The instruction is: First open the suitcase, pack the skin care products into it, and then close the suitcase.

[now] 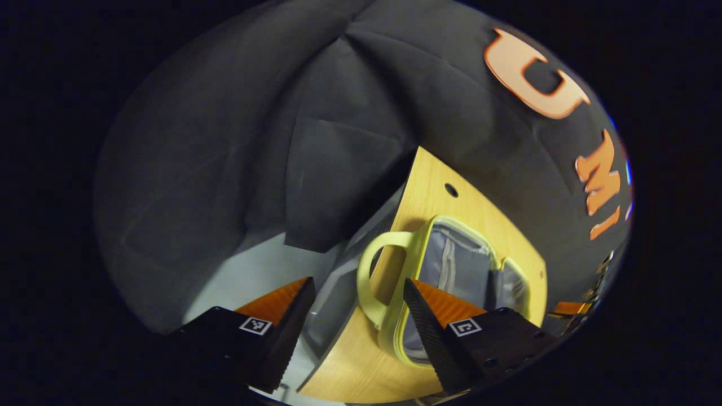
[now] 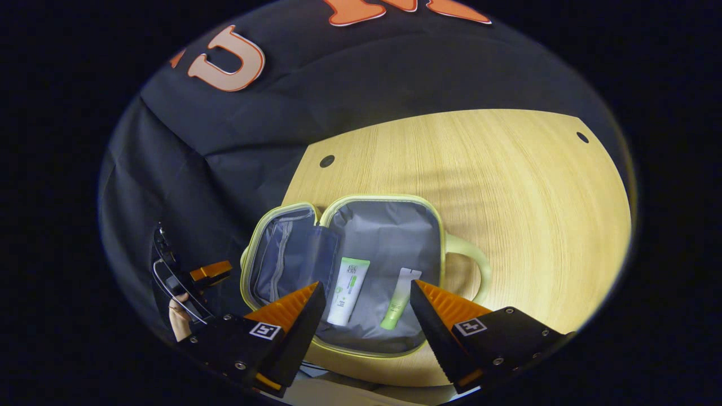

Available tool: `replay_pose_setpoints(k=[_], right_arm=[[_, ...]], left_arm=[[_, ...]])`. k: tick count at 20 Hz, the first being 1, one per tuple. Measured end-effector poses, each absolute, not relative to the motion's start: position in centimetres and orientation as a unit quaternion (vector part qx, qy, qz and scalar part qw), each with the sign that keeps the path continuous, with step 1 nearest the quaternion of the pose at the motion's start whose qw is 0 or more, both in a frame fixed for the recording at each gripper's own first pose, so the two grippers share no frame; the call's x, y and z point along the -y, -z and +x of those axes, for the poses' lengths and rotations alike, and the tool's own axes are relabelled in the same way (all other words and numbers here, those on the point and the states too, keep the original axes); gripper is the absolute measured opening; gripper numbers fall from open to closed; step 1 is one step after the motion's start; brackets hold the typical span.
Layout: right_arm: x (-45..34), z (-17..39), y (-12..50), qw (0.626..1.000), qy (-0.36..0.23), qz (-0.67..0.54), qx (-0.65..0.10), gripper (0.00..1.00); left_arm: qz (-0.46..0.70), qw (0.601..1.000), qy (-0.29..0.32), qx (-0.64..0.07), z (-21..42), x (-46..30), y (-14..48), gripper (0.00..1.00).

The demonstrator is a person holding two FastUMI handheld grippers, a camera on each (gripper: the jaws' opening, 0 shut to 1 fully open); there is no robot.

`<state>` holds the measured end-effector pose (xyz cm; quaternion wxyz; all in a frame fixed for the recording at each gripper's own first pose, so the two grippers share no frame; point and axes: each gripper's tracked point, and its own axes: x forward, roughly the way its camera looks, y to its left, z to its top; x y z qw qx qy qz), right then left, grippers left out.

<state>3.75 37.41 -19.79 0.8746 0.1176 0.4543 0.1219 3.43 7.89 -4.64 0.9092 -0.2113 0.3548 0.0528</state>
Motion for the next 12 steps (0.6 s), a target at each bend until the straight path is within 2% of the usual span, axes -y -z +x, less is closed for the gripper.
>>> replay_pose_setpoints(k=[6,10,11,12], right_arm=[[-36.1,3.4,18.9,0.876,-0.104,0.136,-0.451,0.96],[-34.7,2.9,19.0,0.875,-0.086,0.142,-0.454,0.96],[-34.4,2.8,19.2,0.875,-0.082,0.145,-0.455,0.96],[-34.2,2.7,19.2,0.874,-0.079,0.147,-0.455,0.96]], left_arm=[[-0.391,0.865,0.0,-0.314,7.1,-7.6,7.1,0.97],[-0.447,0.843,0.013,-0.299,8.6,-7.6,8.5,0.95],[-0.451,0.841,0.01,-0.3,8.8,-7.5,8.9,0.91],[-0.45,0.84,-0.004,-0.303,9.0,-7.8,9.4,0.65]])
